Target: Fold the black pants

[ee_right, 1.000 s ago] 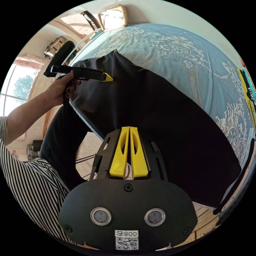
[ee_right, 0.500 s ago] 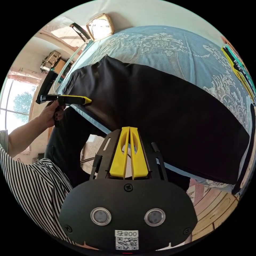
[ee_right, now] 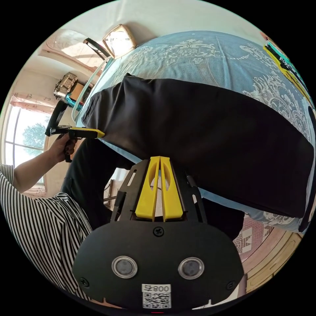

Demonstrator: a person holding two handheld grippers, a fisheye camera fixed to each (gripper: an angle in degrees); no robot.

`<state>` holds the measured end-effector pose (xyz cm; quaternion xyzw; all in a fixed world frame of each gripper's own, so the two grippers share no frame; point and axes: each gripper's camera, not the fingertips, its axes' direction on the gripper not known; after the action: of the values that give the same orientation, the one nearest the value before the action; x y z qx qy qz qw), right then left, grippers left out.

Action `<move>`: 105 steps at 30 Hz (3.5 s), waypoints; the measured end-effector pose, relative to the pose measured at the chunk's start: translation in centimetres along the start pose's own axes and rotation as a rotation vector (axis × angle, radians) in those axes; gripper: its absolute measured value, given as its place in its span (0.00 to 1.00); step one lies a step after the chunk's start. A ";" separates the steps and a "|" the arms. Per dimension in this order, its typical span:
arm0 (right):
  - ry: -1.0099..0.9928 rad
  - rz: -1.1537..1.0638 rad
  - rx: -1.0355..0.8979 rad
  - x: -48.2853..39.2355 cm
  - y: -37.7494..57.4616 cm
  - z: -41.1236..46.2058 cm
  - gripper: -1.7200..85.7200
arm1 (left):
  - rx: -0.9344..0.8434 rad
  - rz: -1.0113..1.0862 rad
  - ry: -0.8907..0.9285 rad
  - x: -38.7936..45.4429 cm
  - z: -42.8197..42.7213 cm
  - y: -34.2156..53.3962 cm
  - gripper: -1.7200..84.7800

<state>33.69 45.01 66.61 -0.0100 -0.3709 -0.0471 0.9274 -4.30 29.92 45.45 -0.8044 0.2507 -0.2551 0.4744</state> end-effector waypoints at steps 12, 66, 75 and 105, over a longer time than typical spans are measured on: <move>0.032 0.666 0.525 15.5 18.3 -14.4 0.09 | 0.020 0.548 0.188 19.3 4.8 -9.9 0.08; -0.065 0.693 0.766 13.4 29.2 -21.8 0.05 | -0.213 1.177 0.052 51.9 13.6 -21.0 0.05; -0.038 0.424 0.777 4.3 23.4 -21.8 0.05 | -0.041 1.142 0.205 41.6 4.0 -18.0 0.05; -0.156 -0.187 -0.001 -14.6 -7.1 10.2 0.07 | 0.155 0.280 0.486 -6.4 -3.8 -5.6 0.05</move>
<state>15.48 39.67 63.81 0.0204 -0.4412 -0.1327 0.8873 -10.58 33.98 50.93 -0.6384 0.4454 -0.3907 0.4912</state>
